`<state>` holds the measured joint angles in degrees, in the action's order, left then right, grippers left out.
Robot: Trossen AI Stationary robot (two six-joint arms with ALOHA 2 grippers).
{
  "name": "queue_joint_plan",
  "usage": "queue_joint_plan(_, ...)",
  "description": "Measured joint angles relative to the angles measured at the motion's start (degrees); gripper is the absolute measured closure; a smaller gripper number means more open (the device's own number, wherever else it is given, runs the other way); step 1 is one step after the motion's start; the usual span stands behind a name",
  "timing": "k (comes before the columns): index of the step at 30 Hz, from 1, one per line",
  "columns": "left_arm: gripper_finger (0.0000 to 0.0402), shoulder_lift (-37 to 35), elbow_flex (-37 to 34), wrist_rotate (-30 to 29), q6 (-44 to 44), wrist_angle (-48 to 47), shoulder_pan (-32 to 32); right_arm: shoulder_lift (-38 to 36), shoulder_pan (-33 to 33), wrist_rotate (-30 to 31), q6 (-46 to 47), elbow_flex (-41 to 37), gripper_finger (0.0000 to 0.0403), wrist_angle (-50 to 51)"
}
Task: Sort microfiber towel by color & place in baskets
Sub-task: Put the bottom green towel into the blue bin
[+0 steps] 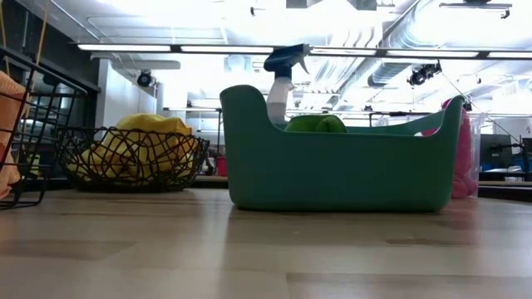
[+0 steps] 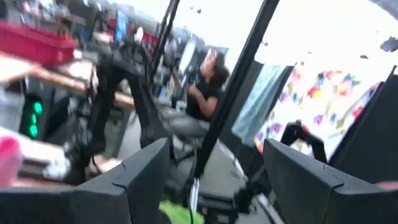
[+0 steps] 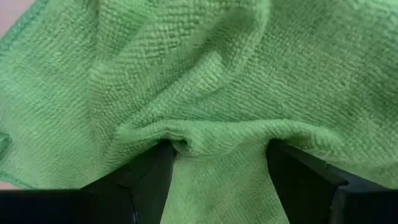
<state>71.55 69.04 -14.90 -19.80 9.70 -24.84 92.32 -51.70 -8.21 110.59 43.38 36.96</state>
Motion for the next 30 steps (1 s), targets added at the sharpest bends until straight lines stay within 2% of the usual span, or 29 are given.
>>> queue_joint_plan(2,0.0154,-1.7,0.0,-1.8,1.8,0.9,-0.6,0.0,0.0,0.1,-0.4,-0.1,0.0161,0.2)
queue_joint_plan(4,0.0155,-3.6,0.0,-3.5,3.7,0.9,-1.1,0.1,0.3,0.9,-2.5,0.7,0.0197,1.6)
queue_joint_plan(6,0.0156,-5.5,0.0,-4.6,5.4,0.8,-1.3,-0.1,0.4,2.2,-4.7,1.6,0.0268,2.4)
queue_joint_plan(8,0.0156,-7.1,0.0,-5.6,7.3,0.6,-1.5,-0.6,0.7,4.2,-7.2,2.9,0.0358,2.8)
queue_joint_plan(9,0.0156,-8.0,0.0,-6.1,8.4,0.5,-1.5,-0.6,0.8,5.6,-8.2,3.8,0.0378,3.1)
queue_joint_plan(12,0.0156,-10.3,0.0,-7.6,11.0,-0.3,-1.5,-1.5,1.8,9.2,-10.9,8.4,0.0385,4.2)
queue_joint_plan(15,0.0156,-12.3,0.0,-10.1,12.7,-2.9,-1.5,-3.4,3.2,17.2,-16.8,15.7,0.0398,4.6)
queue_joint_plan(20,0.0156,-14.5,0.0,-15.7,15.2,-6.6,-1.4,-5.3,7.8,33.8,-33.5,30.0,0.04,5.8)
queue_joint_plan(23,0.0156,-15.0,0.0,-17.0,16.4,-6.8,-1.4,-5.3,11.9,40.3,-45.2,36.8,0.0401,5.8)
queue_joint_plan(26,0.0156,-15.0,0.0,-17.0,17.2,-6.9,-1.4,-5.4,16.8,45.8,-52.7,40.5,0.0401,6.5)
queue_joint_plan(30,0.0156,-15.2,0.0,-16.9,18.5,-7.0,-1.4,-5.4,22.6,55.0,-55.6,41.1,0.0402,8.9)
